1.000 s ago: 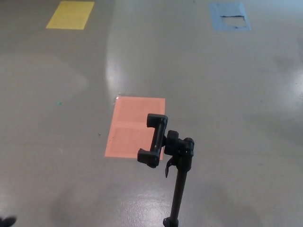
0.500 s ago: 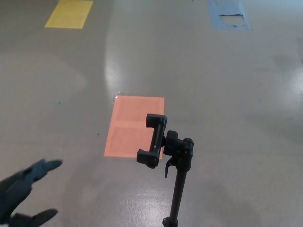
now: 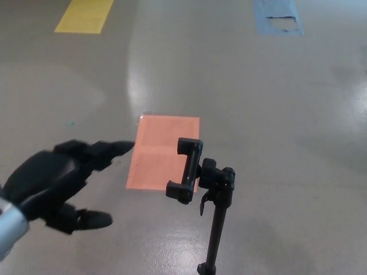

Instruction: The robot uses its left hand to grab the top of a phone stand kept on the floor and tilt it upwards to adjust its angle

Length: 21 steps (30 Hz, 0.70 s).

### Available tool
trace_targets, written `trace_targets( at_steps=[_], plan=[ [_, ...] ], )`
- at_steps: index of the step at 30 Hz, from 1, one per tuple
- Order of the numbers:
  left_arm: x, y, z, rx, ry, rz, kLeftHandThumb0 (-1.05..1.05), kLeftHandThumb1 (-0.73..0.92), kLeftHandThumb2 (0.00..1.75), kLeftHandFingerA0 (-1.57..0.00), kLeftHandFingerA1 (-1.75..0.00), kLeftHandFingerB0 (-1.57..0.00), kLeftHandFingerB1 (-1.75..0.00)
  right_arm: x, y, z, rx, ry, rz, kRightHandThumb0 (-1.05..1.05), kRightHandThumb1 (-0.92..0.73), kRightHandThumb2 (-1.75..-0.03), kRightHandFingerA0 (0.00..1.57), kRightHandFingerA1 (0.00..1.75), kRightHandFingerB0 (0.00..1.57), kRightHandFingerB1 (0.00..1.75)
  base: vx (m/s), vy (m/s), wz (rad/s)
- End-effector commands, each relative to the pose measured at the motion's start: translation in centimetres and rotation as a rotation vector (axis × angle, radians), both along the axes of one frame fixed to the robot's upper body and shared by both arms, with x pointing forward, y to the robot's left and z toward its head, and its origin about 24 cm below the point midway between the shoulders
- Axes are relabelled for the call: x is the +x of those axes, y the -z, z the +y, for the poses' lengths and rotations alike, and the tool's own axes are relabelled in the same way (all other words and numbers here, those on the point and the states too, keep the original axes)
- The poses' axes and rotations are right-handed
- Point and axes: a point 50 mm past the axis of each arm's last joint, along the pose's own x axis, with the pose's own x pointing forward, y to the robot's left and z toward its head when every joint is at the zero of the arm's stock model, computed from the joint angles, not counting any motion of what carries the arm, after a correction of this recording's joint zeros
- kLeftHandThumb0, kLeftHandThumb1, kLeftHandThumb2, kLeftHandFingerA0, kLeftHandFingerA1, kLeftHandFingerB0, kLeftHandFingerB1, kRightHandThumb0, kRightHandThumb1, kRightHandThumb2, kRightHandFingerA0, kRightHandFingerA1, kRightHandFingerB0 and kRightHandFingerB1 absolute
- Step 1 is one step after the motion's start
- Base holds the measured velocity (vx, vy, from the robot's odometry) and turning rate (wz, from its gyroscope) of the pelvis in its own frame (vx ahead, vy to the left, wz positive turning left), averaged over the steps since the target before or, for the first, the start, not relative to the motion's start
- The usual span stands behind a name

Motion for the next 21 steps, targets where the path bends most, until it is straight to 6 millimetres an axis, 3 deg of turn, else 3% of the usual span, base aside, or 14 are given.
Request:
trace_targets(
  at_steps=[1, 2, 3, 4, 5, 6, 7, 16, 20, 21],
  plan=[
    [0.5, -2.5, -2.0, 0.325, 0.118, -0.138, -0.84, 0.51, 0.87, -0.25, -0.44, -0.03, -0.25, 0.2, -0.6, -1.3, -0.02, 0.0, 0.014, -0.72, -0.78, -0.64, 0.17, 0.38, 0.2, 0.31, 0.0, 0.0, 0.0],
    [0.5, -2.7, -2.2, 0.324, 0.12, -0.145, -0.81, 0.59, 0.59, -0.27, -0.31, -0.06, -0.25, 0.3, -0.7, -1.4, -0.021, -0.003, 0.013, -0.73, -0.78, -0.64, 0.17, 0.38, 0.21, 0.32, 0.0, 0.0, 0.0],
    [0.6, -2.8, -2.2, 0.322, 0.119, -0.15, -0.8, 0.48, 0.83, -0.2, -0.41, -0.06, -0.25, 0.3, -0.8, -1.4, -0.024, -0.004, 0.013, -0.73, -0.78, -0.64, 0.17, 0.38, 0.21, 0.32, 0.0, 0.0, 0.0],
    [0.8, -2.9, -2.3, 0.321, 0.119, -0.156, -0.8, 0.48, 0.83, -0.2, -0.41, -0.06, -0.25, 0.4, -0.8, -1.4, -0.028, -0.006, 0.013, -0.73, -0.78, -0.64, 0.17, 0.38, 0.21, 0.32, 0.0, 0.0, 0.0],
    [0.8, -2.9, -2.2, 0.322, 0.118, -0.158, -0.8, 0.59, 0.59, -0.26, -0.31, -0.05, -0.24, 0.5, -0.8, -1.4, -0.028, -0.007, 0.013, -0.73, -0.78, -0.64, 0.17, 0.38, 0.21, 0.32, 0.0, 0.0, 0.0],
    [0.8, -2.9, -2.2, 0.324, 0.118, -0.162, -0.8, 0.59, 0.59, -0.26, -0.31, -0.05, -0.24, 0.5, -0.8, -1.4, -0.028, -0.008, 0.014, -0.73, -0.78, -0.64, 0.17, 0.38, 0.21, 0.32, 0.0, 0.0, 0.0],
    [0.8, -2.9, -2.2, 0.327, 0.117, -0.165, -0.84, 0.53, 0.88, -0.23, -0.44, -0.01, -0.18, 0.5, -0.8, -1.4, -0.028, -0.007, 0.016, -0.72, -0.78, -0.64, 0.16, 0.37, 0.21, 0.31, 0.0, 0.0, 0.0],
    [1.2, -2.5, -2.1, 0.32, 0.111, -0.181, -0.97, 0.64, 0.97, -0.16, -0.32, 0.0, -0.06, 0.2, -0.6, -1.4, -0.02, -0.005, 0.034, -0.69, -0.77, -0.64, 0.17, 0.38, 0.19, 0.31, 0.0, 0.0, 0.0],
    [1.5, -2.5, -2.1, 0.341, 0.105, -0.201, -0.93, 0.63, 0.99, -0.17, -0.31, 0.0, -0.09, 0.3, -0.7, -1.3, -0.015, -0.007, 0.034, -0.69, -0.77, -0.64, 0.17, 0.37, 0.2, 0.31, 0.0, 0.0, 0.0],
    [1.6, -2.5, -2.2, 0.345, 0.108, -0.207, -0.88, 0.62, 1.0, -0.09, -0.3, 0.0, -0.12, 0.4, -0.7, -1.3, -0.015, -0.01, 0.035, -0.71, -0.74, -0.63, 0.17, 0.38, 0.18, 0.31, 0.0, 0.0, 0.0]
  ],
)
